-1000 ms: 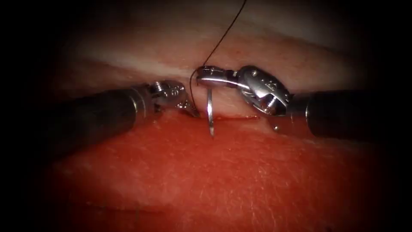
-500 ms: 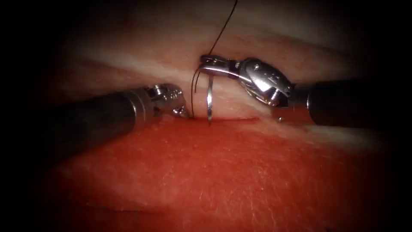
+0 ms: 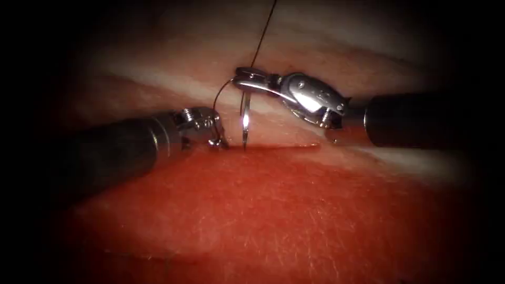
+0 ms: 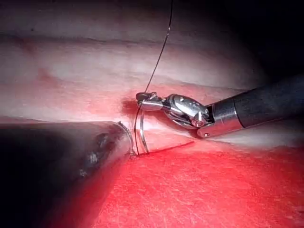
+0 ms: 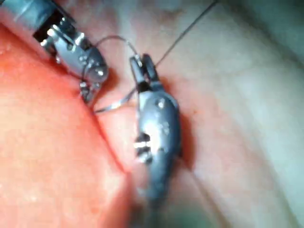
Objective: Wound Closure
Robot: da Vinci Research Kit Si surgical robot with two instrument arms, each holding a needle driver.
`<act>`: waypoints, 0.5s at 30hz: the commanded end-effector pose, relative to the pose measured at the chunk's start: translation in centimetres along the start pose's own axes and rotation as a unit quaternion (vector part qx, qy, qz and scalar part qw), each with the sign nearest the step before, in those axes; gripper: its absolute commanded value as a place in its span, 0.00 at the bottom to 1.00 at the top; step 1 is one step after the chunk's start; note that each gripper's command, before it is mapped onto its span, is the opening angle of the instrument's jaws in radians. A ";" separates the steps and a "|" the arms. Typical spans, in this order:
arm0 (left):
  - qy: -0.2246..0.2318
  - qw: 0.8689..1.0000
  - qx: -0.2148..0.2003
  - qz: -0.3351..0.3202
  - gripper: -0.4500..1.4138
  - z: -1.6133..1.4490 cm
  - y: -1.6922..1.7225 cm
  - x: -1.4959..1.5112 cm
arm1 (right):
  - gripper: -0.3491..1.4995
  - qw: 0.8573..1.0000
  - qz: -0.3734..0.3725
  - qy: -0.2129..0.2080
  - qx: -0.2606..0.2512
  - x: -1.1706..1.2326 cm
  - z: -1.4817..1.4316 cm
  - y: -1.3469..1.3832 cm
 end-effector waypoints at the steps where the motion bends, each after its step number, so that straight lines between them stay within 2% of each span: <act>1: 0.003 1.000 -0.001 0.001 0.00 0.02 -0.06 0.03 | 0.00 1.000 -0.003 0.001 0.001 -0.03 0.07 0.00; 15: 0.017 1.000 -0.013 0.015 0.00 0.08 0.24 0.17 | 0.00 1.000 -0.016 0.001 0.000 0.08 0.09 0.05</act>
